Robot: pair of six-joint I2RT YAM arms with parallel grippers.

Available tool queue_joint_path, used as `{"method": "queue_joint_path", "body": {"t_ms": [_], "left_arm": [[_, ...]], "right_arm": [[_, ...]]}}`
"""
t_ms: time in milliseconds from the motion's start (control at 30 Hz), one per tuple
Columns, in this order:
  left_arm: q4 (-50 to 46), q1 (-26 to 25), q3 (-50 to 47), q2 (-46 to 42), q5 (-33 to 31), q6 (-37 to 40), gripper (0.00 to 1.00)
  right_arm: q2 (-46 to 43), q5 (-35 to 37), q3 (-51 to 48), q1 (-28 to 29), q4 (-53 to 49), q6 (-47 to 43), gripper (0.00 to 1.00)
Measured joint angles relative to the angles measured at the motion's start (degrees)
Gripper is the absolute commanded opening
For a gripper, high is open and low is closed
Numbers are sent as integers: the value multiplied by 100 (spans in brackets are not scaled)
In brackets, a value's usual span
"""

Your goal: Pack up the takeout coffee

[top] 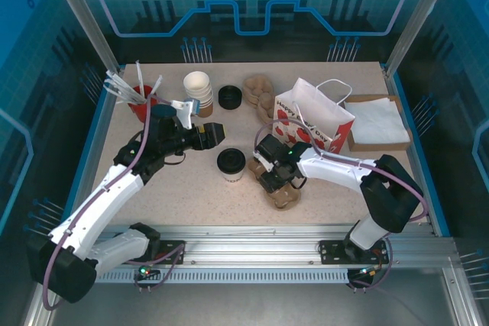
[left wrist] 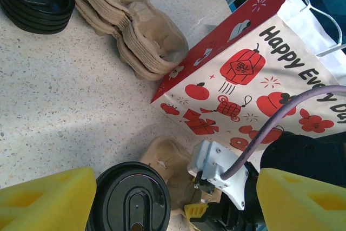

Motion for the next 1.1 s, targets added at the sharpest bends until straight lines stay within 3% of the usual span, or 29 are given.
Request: {"method": "queue_joint_path", "body": {"t_ms": [367, 633, 900, 1100], "left_arm": [[0, 0, -28, 48, 2, 2, 80], [9, 0, -61, 46, -7, 2, 80], [245, 208, -280, 33, -111, -212, 80], [457, 280, -317, -142, -243, -573, 79]], "right_arm": [[-129, 74, 37, 0, -170, 61, 28], [-1226, 195, 151, 13, -608, 42, 20], [-1779, -7, 1368, 522, -870, -168, 20], [-1829, -256, 2590, 564, -1034, -439, 19]]}}
